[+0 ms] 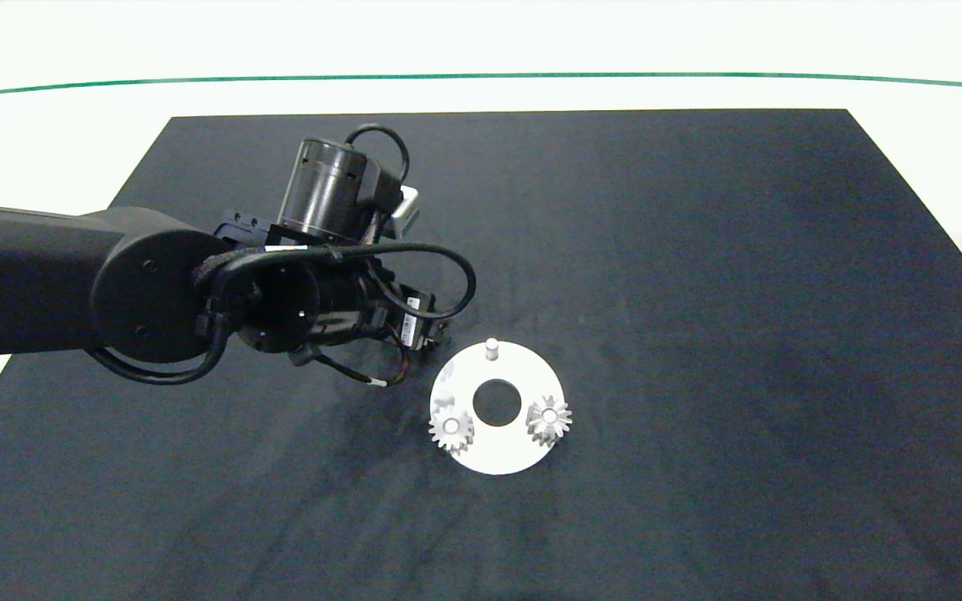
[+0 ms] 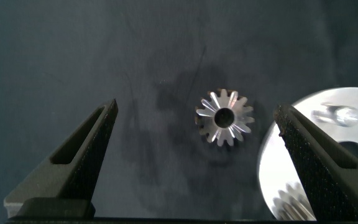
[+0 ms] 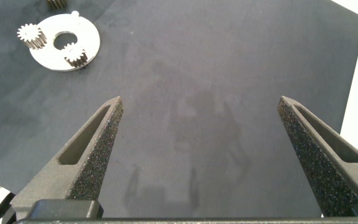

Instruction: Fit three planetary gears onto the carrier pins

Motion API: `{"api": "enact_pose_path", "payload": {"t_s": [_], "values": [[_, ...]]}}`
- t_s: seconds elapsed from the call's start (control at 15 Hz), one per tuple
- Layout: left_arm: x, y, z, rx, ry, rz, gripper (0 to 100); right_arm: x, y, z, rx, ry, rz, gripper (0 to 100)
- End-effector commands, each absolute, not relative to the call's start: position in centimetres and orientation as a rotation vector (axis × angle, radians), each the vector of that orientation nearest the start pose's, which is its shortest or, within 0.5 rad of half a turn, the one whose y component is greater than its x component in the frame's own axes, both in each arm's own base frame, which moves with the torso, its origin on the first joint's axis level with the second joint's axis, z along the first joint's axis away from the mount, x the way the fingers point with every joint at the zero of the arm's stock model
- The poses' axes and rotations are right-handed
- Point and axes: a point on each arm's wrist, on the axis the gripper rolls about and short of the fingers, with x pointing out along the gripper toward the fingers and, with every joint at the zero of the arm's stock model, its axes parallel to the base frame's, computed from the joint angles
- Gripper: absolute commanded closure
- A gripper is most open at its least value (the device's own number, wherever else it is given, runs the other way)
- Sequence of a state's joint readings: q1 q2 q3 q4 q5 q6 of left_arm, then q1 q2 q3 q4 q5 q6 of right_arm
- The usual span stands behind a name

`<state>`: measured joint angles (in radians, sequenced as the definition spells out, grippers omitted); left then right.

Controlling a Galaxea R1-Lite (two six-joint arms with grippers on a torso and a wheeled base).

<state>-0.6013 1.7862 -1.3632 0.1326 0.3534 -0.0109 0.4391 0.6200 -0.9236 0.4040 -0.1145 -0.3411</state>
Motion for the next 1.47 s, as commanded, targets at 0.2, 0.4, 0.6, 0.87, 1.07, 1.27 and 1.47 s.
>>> {"api": "enact_pose_path", "payload": {"t_s": [0.2,0.4,0.6,0.87,1.07,1.27,1.47], "values": [[29.3,-18.8,22.5,0.257,0.525,-0.228,0,0.2,-0.2,28.8,-0.368,0.040,0.337,0],[29.4,-19.1,22.0,0.266,0.538,-0.232,0,0.2,-0.2,28.8,-0.368,0.041,0.337,0],[29.2,-19.2,21.4,0.272,0.554,-0.235,1,0.2,-0.2,28.8,-0.368,0.041,0.337,0],[28.9,-19.6,21.2,0.274,0.554,-0.248,8,0.2,-0.2,28.8,-0.368,0.041,0.339,0],[29.1,-19.9,21.8,0.255,0.501,-0.252,14,0.2,-0.2,28.8,-0.368,0.040,0.339,0],[29.1,-19.9,21.4,0.259,0.512,-0.251,20,0.2,-0.2,28.8,-0.368,0.040,0.337,0],[29.0,-20.1,21.0,0.265,0.522,-0.258,26,0.2,-0.2,28.8,-0.368,0.040,0.339,0]]}}
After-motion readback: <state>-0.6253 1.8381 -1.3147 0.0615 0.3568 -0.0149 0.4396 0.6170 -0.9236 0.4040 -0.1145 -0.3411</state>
